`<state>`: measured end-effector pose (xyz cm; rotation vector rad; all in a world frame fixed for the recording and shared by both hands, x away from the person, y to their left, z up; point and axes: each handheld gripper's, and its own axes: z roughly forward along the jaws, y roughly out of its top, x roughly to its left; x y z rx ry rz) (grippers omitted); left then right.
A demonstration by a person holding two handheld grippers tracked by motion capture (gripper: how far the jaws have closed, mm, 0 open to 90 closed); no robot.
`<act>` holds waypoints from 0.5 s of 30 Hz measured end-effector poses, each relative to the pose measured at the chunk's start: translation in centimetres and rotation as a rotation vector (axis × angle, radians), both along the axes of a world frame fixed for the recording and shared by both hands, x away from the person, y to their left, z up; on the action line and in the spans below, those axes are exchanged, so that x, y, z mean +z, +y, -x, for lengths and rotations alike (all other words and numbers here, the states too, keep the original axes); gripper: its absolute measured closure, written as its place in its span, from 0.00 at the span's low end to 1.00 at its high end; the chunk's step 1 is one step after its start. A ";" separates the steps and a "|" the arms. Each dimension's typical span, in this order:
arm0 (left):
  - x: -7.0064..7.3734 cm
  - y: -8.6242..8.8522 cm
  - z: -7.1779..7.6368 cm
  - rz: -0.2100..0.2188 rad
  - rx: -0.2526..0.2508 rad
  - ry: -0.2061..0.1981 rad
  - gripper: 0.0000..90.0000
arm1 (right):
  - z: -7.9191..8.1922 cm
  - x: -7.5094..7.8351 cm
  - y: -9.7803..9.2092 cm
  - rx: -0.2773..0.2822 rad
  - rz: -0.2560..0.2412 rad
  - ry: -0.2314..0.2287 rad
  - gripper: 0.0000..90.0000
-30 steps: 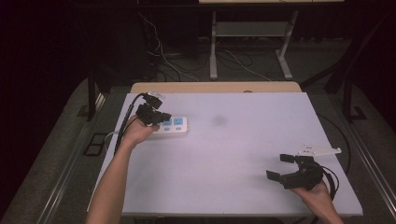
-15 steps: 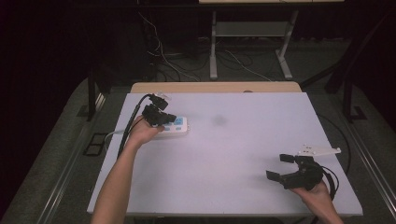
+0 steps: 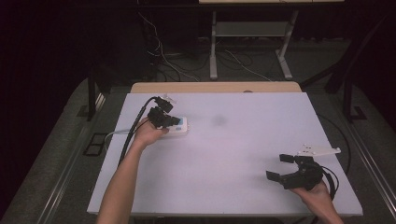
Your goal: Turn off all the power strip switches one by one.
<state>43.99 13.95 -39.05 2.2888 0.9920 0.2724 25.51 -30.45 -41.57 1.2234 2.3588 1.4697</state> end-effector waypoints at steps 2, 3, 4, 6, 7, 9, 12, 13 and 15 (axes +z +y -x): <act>-0.3 -0.1 -0.1 -0.001 0.003 0.004 0.99 | 0.0 0.0 0.0 0.002 0.000 0.001 0.01; -0.4 -0.1 -0.1 -0.005 0.001 0.008 0.99 | 0.0 0.0 0.0 0.003 0.000 0.001 0.01; -0.5 -0.2 -0.2 -0.004 0.003 0.011 0.99 | 0.0 0.0 0.0 0.002 -0.001 0.002 0.01; -0.8 -0.3 -0.3 -0.006 0.001 0.013 0.99 | 0.0 0.0 0.0 0.002 -0.002 0.001 0.01; -0.9 -0.3 -0.3 -0.006 0.002 0.016 0.99 | 0.0 0.0 0.0 0.002 -0.001 0.001 0.01; -1.1 -0.4 -0.3 -0.008 -0.001 0.018 0.99 | 0.0 0.0 -0.1 0.002 0.001 0.001 0.01; -1.3 -0.6 -0.4 -0.016 -0.002 0.030 0.99 | 0.0 0.0 -0.1 0.002 0.001 0.000 0.01; -1.4 -0.6 -0.4 -0.019 -0.002 0.032 0.99 | 0.0 0.0 -0.1 0.002 0.001 0.000 0.01; -1.5 -0.6 -0.4 -0.026 0.000 0.036 0.99 | 0.0 0.0 -0.1 0.002 0.001 0.002 0.01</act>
